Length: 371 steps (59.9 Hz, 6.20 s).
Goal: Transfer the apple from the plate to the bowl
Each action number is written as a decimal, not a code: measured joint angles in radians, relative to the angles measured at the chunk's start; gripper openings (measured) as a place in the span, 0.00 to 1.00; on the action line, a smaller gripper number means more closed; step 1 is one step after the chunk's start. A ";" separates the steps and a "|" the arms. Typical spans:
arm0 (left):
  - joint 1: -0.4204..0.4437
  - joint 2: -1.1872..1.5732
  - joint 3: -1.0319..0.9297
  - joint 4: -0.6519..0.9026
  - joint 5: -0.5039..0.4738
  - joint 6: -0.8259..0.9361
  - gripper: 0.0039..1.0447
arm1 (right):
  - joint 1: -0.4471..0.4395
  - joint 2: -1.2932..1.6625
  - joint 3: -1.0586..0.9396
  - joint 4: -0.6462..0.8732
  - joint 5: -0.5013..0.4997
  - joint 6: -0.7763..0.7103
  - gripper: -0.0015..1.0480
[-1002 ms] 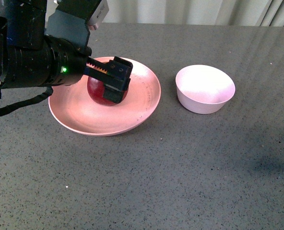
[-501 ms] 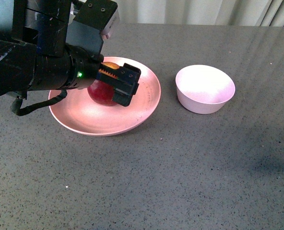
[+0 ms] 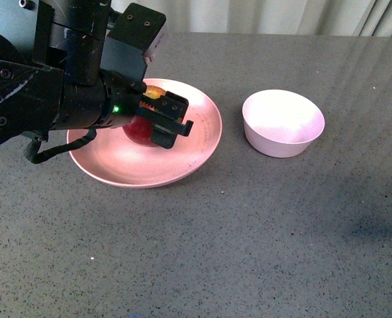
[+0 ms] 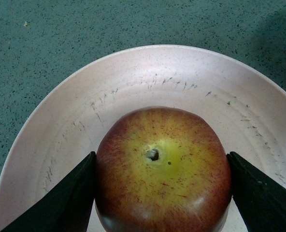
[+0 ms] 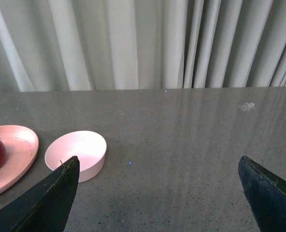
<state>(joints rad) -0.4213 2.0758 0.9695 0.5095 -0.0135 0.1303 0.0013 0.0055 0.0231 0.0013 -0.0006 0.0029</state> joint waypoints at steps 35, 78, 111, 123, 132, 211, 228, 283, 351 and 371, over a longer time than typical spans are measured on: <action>-0.163 -0.082 0.154 -0.099 0.005 -0.054 0.65 | 0.000 0.000 0.000 0.000 0.000 0.000 0.91; -0.302 0.092 0.333 -0.134 -0.010 -0.102 0.65 | 0.000 0.000 0.000 0.000 0.000 0.000 0.91; -0.315 0.178 0.448 -0.166 -0.011 -0.120 0.65 | 0.000 0.000 0.000 0.000 0.000 0.000 0.91; -0.312 0.199 0.456 -0.170 -0.012 -0.121 0.65 | 0.000 0.000 0.000 0.000 0.000 0.000 0.91; -0.311 0.208 0.456 -0.172 -0.013 -0.122 0.65 | 0.000 0.000 0.000 0.000 0.000 0.000 0.91; -0.034 -0.324 -0.324 0.617 -0.422 -0.145 0.51 | 0.000 0.000 0.000 0.000 0.002 0.000 0.91; 0.168 -0.679 -0.730 0.639 -0.225 -0.140 0.01 | 0.000 0.000 0.000 0.000 0.001 0.000 0.91; 0.417 -1.518 -0.954 0.038 0.013 -0.136 0.01 | 0.000 0.000 0.000 0.000 0.000 0.000 0.91; 0.418 -2.060 -0.954 -0.510 0.013 -0.135 0.01 | 0.000 0.000 0.000 0.000 0.000 0.000 0.91; 0.418 -2.061 -0.954 -0.510 0.013 -0.135 0.01 | 0.000 0.000 0.000 0.000 0.000 0.000 0.91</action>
<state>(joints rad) -0.0032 0.0151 0.0151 -0.0002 -0.0002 -0.0051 0.0013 0.0051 0.0231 0.0013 -0.0002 0.0025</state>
